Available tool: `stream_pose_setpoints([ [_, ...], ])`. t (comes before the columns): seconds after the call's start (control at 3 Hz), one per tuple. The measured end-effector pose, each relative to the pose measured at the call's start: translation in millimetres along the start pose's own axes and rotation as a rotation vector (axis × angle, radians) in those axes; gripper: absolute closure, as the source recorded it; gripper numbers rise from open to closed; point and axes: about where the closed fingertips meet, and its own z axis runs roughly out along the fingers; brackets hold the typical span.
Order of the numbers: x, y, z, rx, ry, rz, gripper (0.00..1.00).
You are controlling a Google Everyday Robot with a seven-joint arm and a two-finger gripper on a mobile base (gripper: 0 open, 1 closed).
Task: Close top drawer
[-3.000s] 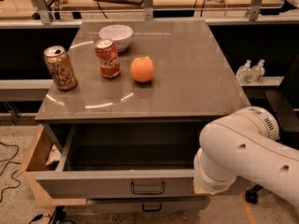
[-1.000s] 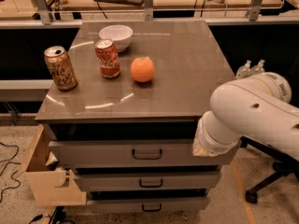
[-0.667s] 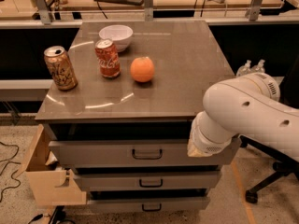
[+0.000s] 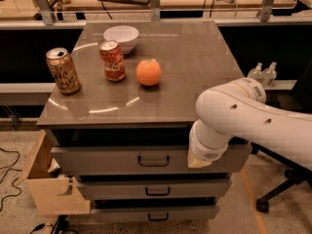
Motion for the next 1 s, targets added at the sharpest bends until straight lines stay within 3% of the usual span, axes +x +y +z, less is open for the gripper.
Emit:
stream_pose_setpoints([
  [0.33,3.5,-11.8,11.7,-0.004,0.016,-0.002,1.0],
  [1.0,5.7,-10.4,13.9,0.004,0.015,0.005,1.0],
])
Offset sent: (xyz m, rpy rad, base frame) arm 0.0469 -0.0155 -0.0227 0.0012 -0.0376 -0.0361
